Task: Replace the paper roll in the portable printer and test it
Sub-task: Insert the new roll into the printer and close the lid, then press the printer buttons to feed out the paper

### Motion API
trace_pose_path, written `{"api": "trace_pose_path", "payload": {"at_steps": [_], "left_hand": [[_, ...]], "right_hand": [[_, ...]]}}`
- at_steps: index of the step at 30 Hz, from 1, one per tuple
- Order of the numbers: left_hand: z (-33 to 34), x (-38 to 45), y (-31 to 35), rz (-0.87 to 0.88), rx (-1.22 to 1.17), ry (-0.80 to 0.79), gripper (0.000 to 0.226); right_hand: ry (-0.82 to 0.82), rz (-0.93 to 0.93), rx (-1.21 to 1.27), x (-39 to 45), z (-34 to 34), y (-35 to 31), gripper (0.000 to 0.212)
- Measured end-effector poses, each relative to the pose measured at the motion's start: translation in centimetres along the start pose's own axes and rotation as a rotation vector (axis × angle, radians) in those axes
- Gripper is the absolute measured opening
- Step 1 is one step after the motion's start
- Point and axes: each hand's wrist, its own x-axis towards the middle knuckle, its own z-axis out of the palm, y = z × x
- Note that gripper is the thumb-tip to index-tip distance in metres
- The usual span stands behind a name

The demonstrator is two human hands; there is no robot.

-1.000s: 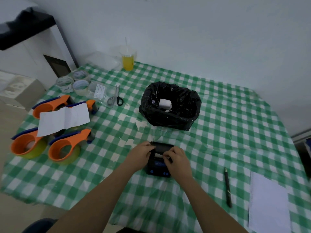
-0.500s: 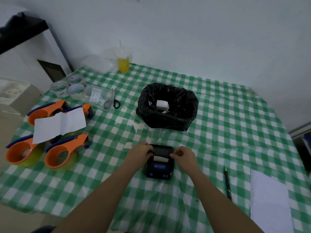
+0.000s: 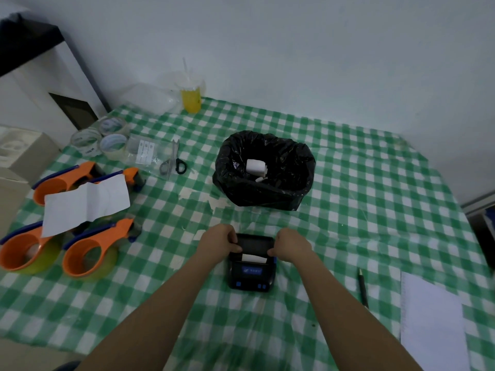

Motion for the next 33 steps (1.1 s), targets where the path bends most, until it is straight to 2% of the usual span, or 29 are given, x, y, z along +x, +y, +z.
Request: {"api": "trace_pose_path", "payload": {"at_steps": [2,5,10,13,19,24,26,30,33], "left_hand": [[0.1,0.3,-0.3,-0.017,-0.019,-0.009,0.026],[0.3,0.6,-0.4,-0.021,-0.013,-0.019,0.033],[0.5,0.9,0.3,-0.012,0.162,-0.011,0.026],[0.6,1.1,0.5,-0.049,0.229,-0.020,0.027],[1.2,1.3,0.5,-0.111,0.268,-0.042,0.030],[1.4,1.3,0.7,-0.128,0.311,-0.038,0.031],[1.3,1.2,0.9,-0.133,0.325,-0.064,0.032],[0.6,0.9,0.9,-0.155,0.261,-0.081,0.037],[0.9,0.1,0.0,-0.141,0.059,-0.025,0.026]], "right_hand": [[0.015,0.011,-0.019,0.1,0.3,0.1,0.036],[0.064,0.019,-0.043,0.1,0.9,-0.1,0.031],[0.027,0.047,-0.017,0.6,0.8,-0.1,0.014],[-0.023,0.068,0.003,1.0,0.8,0.1,0.026],[-0.046,0.065,-0.033,1.5,0.6,-0.5,0.016],[-0.042,0.070,-0.025,1.6,0.8,-0.3,0.015],[-0.053,0.084,0.008,1.8,0.9,0.1,0.021],[-0.060,0.092,0.167,1.4,0.7,1.0,0.037],[0.053,0.056,0.306,0.2,1.5,1.9,0.041]]}}
